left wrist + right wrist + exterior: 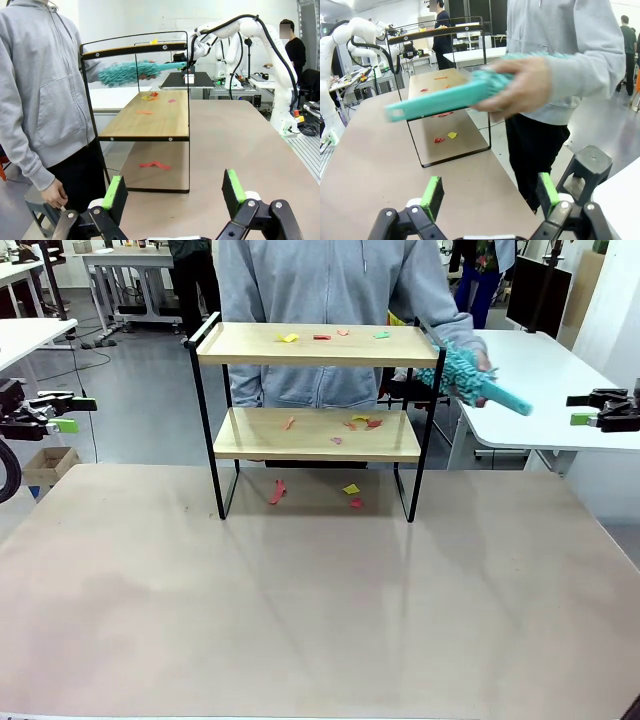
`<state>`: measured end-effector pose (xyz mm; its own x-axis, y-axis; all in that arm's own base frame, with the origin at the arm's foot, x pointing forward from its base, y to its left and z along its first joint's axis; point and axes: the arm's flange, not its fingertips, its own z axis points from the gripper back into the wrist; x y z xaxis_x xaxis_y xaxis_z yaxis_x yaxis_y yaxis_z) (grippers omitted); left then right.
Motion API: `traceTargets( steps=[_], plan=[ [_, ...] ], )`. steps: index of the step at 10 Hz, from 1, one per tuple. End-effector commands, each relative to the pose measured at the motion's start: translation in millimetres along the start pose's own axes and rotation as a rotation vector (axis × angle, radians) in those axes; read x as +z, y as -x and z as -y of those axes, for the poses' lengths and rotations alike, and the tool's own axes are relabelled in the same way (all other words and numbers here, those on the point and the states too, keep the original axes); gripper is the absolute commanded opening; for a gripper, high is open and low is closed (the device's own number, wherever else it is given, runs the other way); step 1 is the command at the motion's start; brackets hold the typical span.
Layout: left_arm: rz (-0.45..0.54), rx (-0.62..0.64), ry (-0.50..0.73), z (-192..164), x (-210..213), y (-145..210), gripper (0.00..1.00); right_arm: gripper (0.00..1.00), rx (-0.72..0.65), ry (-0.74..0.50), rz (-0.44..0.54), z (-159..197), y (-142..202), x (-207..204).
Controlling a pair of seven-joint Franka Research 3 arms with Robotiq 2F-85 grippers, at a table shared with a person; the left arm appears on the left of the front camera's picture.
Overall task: Clean the shelf.
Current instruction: Pick up the Duster handed by the human.
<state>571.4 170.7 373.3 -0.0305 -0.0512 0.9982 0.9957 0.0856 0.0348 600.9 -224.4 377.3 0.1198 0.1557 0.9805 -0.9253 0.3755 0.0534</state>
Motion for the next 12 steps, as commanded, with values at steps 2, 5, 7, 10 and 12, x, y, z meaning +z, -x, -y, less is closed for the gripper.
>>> traceTargets(
  steps=[2, 5, 7, 10, 12],
  plan=[
    [0.0, -0.006, 0.0, -0.1, 0.4, -1.4, 1.0, 1.0, 0.003, 0.001, 0.0, -1.4, -0.7, -0.8],
    [0.0, -0.006, 0.0, -0.1, 0.4, -1.4, 1.0, 1.0, 0.003, 0.001, 0.0, -1.4, -0.7, -0.8],
    [0.0, -0.006, 0.0, -0.1, 0.4, -1.4, 1.0, 1.0, 0.003, 0.001, 0.0, -1.4, -0.7, -0.8],
    [0.0, -0.006, 0.0, -0.1, 0.4, -1.4, 1.0, 1.0, 0.0, 0.0, 0.0, 0.0, 0.0, 0.0],
    [0.0, -0.006, 0.0, -0.1, 0.4, -1.4, 1.0, 1.0, -0.014, 0.089, -0.102, -1.5, -66.9, 11.8]
  ],
)
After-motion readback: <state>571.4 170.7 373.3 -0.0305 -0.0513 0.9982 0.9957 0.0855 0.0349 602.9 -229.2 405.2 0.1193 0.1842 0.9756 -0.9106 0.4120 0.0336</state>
